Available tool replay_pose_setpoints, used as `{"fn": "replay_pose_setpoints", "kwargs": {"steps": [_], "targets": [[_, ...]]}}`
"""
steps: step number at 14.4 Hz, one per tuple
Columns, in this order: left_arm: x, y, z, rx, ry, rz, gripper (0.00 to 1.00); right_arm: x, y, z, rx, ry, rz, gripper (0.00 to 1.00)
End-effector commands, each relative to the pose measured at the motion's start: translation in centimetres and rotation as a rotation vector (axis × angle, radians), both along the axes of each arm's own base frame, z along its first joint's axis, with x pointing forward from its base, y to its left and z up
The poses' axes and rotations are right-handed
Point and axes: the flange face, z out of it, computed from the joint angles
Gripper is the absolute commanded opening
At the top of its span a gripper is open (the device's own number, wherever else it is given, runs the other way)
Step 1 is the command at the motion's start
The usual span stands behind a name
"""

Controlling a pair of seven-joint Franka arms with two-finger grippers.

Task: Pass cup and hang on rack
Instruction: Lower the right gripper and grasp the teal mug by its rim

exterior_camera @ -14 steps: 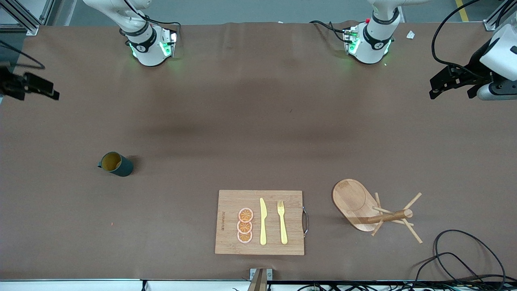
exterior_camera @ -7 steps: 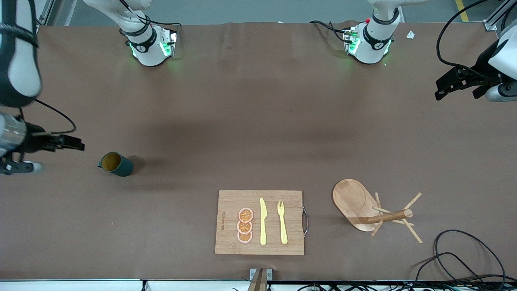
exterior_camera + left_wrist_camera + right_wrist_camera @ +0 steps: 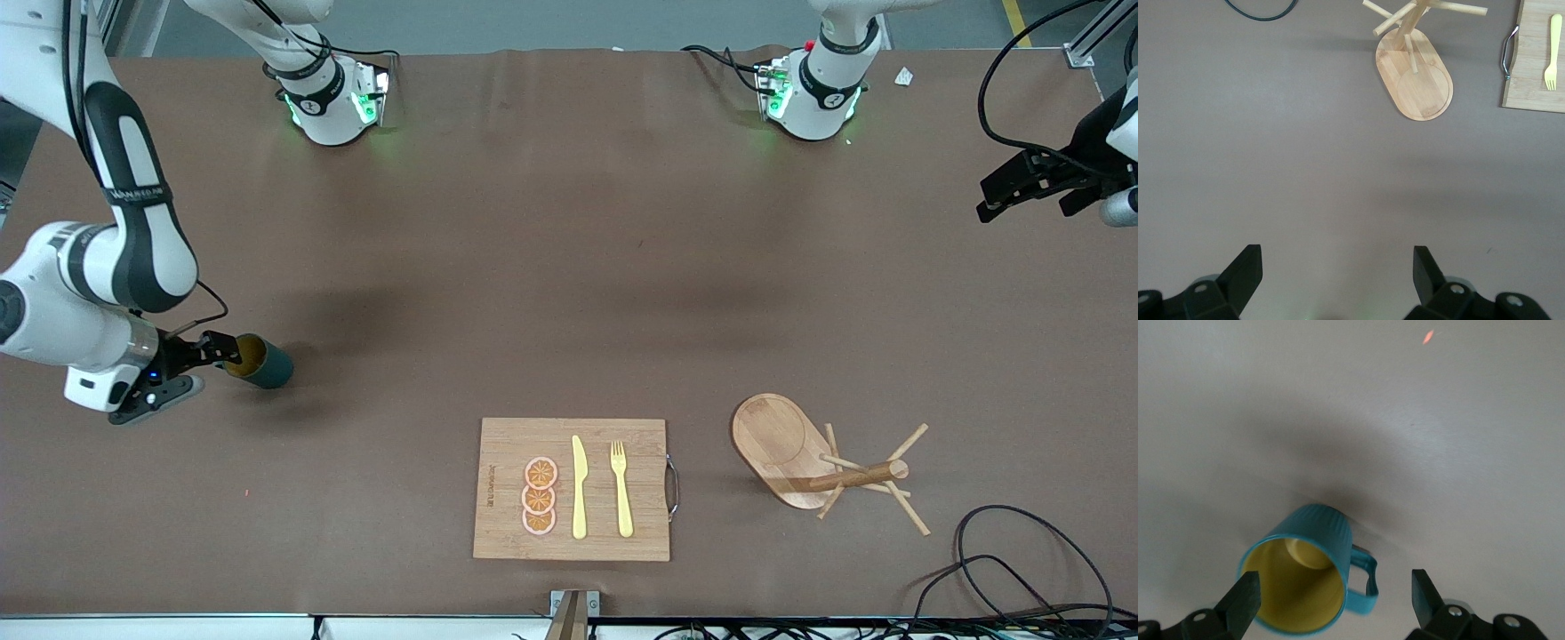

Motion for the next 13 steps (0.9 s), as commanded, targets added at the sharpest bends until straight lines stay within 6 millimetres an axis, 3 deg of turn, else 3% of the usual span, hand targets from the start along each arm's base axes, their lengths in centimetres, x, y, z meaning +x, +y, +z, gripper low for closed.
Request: {"fn": "replay_pose_setpoints", "kwargs": {"steps": [1,6,7,8,9,12,13], "targets": [[0.1,-0.1,0.5,0.009,-0.009,-0.003,1.00,-0.3,0.3,-1.5,0.031,0.011,0.066,1.00],[0.6,-0.2,-0.4,0.009,0.007,-0.011,1.00,-0.7,0.3,-3.4,0.036,0.010,0.141,0.99],[0.7,-0.1,-0.4,0.008,0.007,-0.006,1.00,-1.0,0.1,-4.0,0.037,0.013,0.148,0.96],[0.8,0.0,-0.6,0.008,0.008,-0.005,1.00,-1.0,0.3,-4.1,0.039,0.012,0.170,0.85],[1.1,0.0,-1.0,0.007,0.016,-0.005,1.00,-1.1,0.2,-4.3,0.040,0.016,0.170,0.67],[1.1,0.0,-0.9,0.005,0.013,-0.003,1.00,-1.2,0.4,-4.2,0.040,0.023,0.161,0.01],[1.1,0.0,-0.9,0.005,0.011,-0.003,1.00,-1.2,0.2,-4.2,0.039,0.021,0.158,0.00]]}}
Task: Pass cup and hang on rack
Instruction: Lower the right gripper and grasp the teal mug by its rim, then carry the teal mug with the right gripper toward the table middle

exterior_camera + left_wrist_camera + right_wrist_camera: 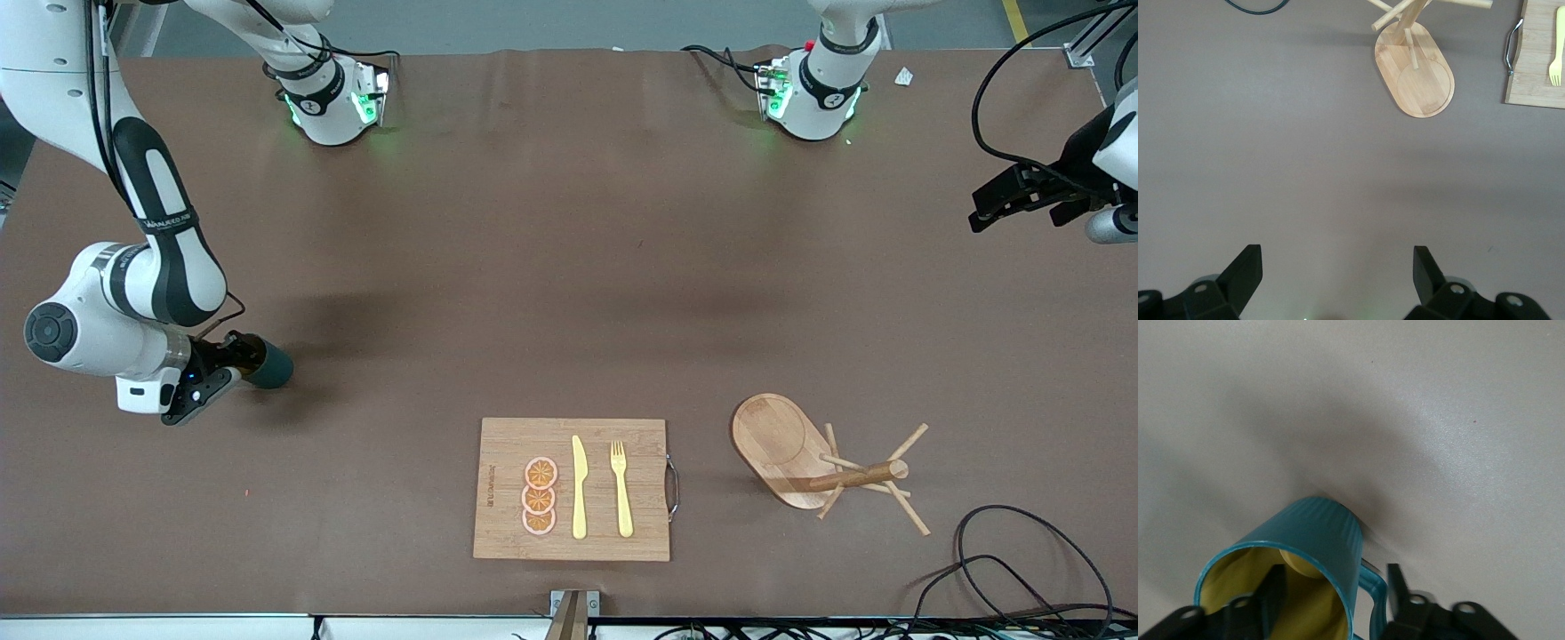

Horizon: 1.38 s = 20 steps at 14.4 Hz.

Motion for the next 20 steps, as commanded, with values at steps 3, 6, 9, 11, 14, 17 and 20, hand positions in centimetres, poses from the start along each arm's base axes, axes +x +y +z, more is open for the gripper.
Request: {"fn": "replay_pose_setpoints", "kwargs": {"steps": [3,6,9,11,14,17,20], "targets": [[0.3,0.0,0.5,0.008,-0.016,0.000,1.00,-0.5,0.4,0.2,0.024,0.016,-0.010,0.00],[0.3,0.2,0.5,0.008,-0.016,0.003,1.00,-0.8,3.5,3.1,0.011,0.097,-0.132,0.00],[0.3,0.2,0.6,0.008,-0.022,0.003,1.00,-1.8,9.1,5.8,-0.020,0.152,-0.234,0.00],[0.4,0.2,0.6,0.008,-0.024,0.003,1.00,-2.5,14.6,7.5,-0.048,0.158,-0.306,0.00],[0.4,0.3,0.5,0.006,-0.022,0.004,1.00,-4.5,23.6,8.2,-0.102,0.153,-0.408,0.00],[0.4,0.3,0.5,0.007,-0.023,0.004,1.00,-7.0,32.3,8.4,-0.129,0.117,-0.524,0.00],[0.4,0.4,0.4,0.008,-0.019,0.006,1.00,-9.5,39.4,8.4,-0.098,0.068,-0.570,0.00]]}}
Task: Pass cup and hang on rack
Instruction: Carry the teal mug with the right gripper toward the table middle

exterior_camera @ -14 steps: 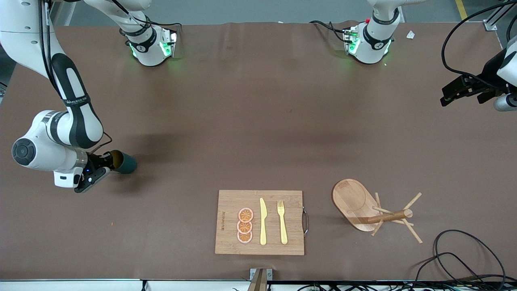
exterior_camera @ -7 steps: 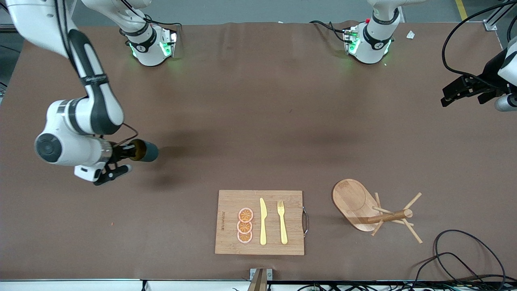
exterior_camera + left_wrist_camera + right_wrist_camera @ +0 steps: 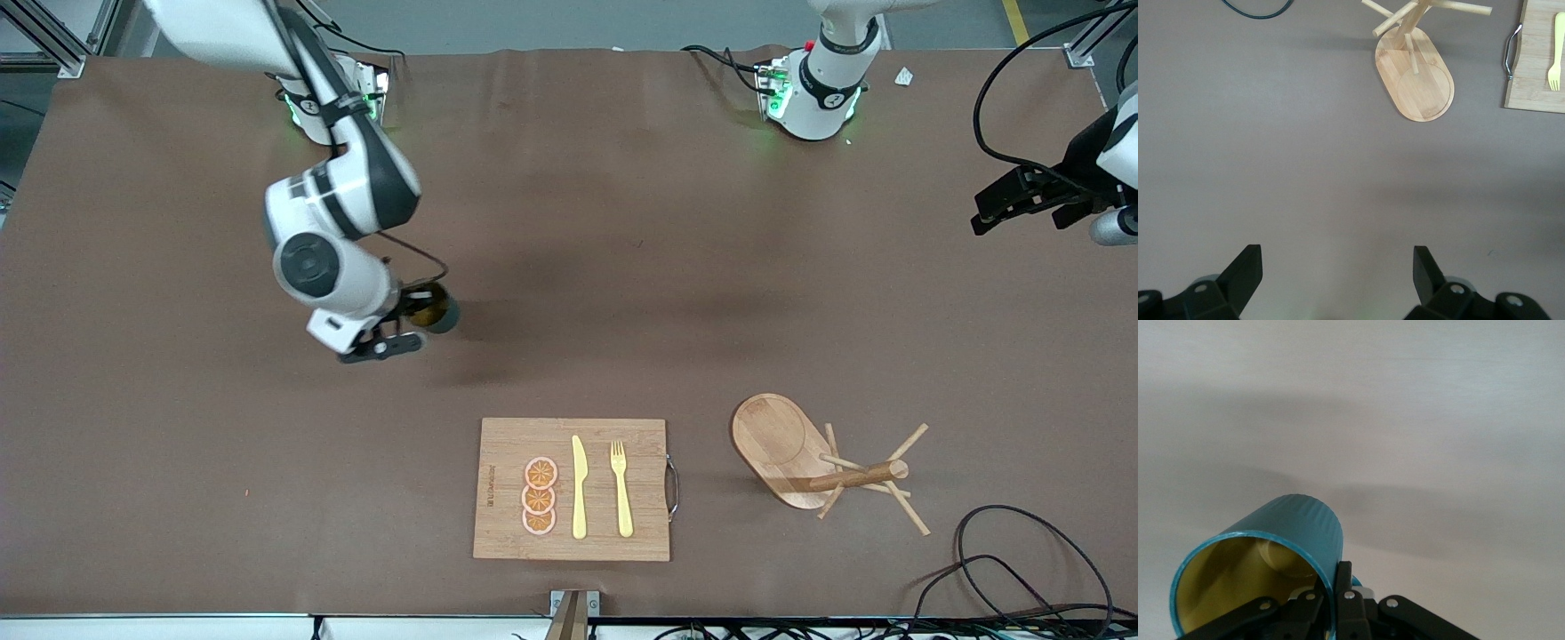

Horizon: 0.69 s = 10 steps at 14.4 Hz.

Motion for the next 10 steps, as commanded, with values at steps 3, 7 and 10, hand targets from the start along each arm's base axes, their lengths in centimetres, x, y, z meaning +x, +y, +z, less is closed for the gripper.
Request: {"fn": "replay_pose_setpoints", "kwargs": {"steps": [3,7,10], "targets": [[0.3,0.1,0.2,0.008,-0.008,0.001,1.00,-4.2,7.9,-0.9,0.046,-0.070,0.000,0.00],[0.5,0.0,-0.1,0.009,-0.005,-0.002,1.00,-7.7,14.5,-5.8,0.054,-0.121,-0.113,0.00],[0.7,-0.2,-0.6,0.008,0.000,-0.007,1.00,-9.4,17.9,-8.7,0.056,-0.135,-0.185,0.00]]}}
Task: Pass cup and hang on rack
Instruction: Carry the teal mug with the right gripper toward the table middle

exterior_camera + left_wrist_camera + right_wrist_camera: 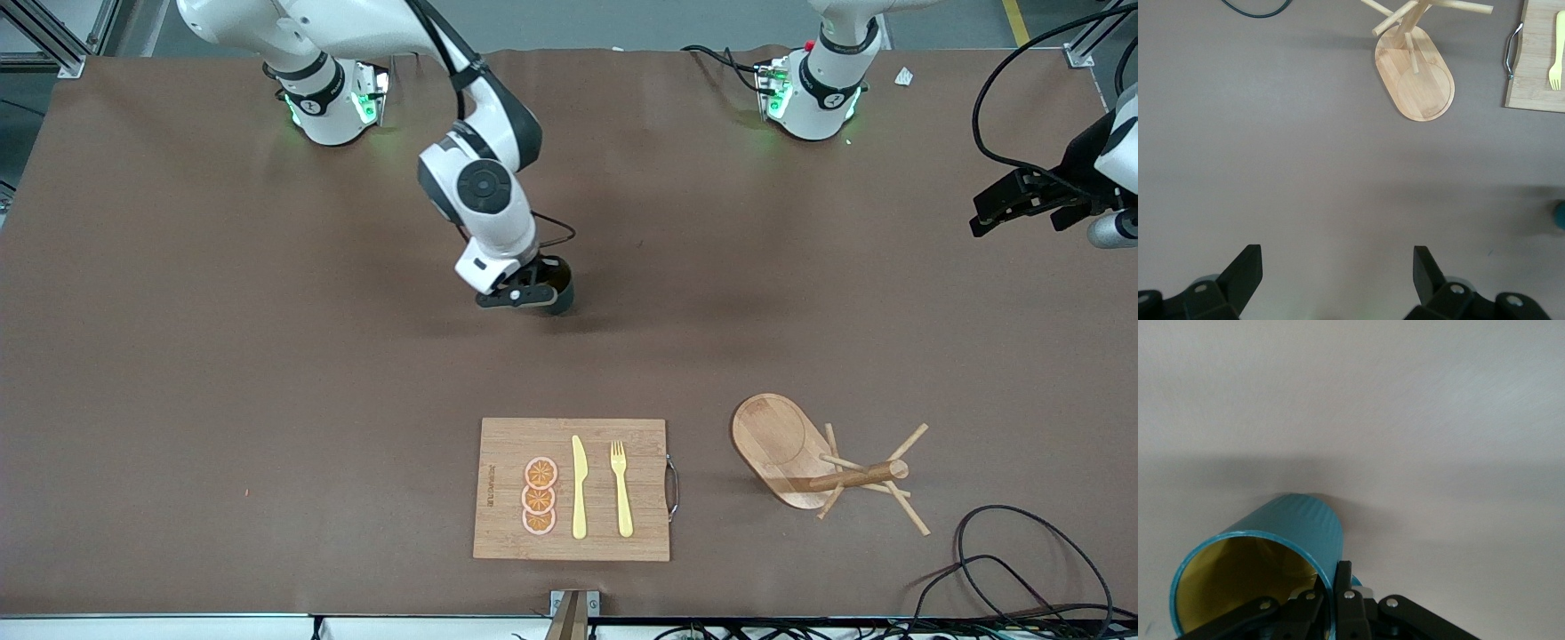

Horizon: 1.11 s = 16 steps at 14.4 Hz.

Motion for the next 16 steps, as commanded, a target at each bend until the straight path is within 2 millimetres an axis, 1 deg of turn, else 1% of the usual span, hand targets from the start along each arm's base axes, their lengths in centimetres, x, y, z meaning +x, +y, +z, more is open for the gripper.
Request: {"fn": "replay_pose_setpoints", "kwargs": {"steps": [1,2,3,4,5,8,9,10,12,13,14,15,16], "targets": [[0.6,-0.4,-0.3,0.008,-0.004,-0.010,1.00,-0.5,2.4,-1.6,0.007,0.004,-0.083,0.00],[0.7,-0.8,-0.3,0.009,-0.014,-0.017,1.00,-0.6,3.0,-1.7,0.009,0.004,-0.093,0.00],[1.2,-1.4,-0.9,0.005,-0.011,-0.027,1.00,-0.5,3.5,-1.8,0.010,0.004,-0.106,0.00],[1.2,-2.2,-0.9,0.005,-0.011,-0.036,1.00,-0.4,3.7,-1.8,0.012,0.002,-0.112,0.00],[1.0,-4.3,-0.8,0.004,-0.014,-0.072,1.00,-0.9,4.3,-2.1,0.011,0.004,-0.109,0.00],[0.6,-7.8,-1.1,0.002,-0.010,-0.123,1.00,-1.1,5.0,-2.3,0.012,0.005,-0.131,0.00],[0.7,-8.7,-1.7,0.002,-0.001,-0.137,1.00,-1.2,5.1,-2.1,0.014,0.005,-0.131,0.00],[0.7,-9.4,-1.8,0.000,-0.005,-0.151,1.00,-1.3,5.3,-2.1,0.016,0.005,-0.129,0.00],[1.5,-10.2,-3.1,-0.006,0.002,-0.165,1.00,-1.3,5.4,-2.0,0.016,0.003,-0.127,0.01],[1.6,-10.8,-3.5,-0.009,0.002,-0.175,1.00,-1.3,5.5,-1.9,0.016,0.002,-0.121,0.08],[1.9,-11.4,-4.0,-0.014,0.004,-0.186,1.00,-1.1,5.4,-1.7,0.014,0.006,-0.124,0.32],[1.9,-11.8,-4.4,-0.015,0.010,-0.192,1.00,-0.9,5.4,-1.5,0.004,0.016,-0.125,0.92],[2.0,-12.5,-5.0,-0.020,0.023,-0.201,1.00,-0.6,5.5,-1.0,-0.001,0.018,-0.119,1.00]]}}
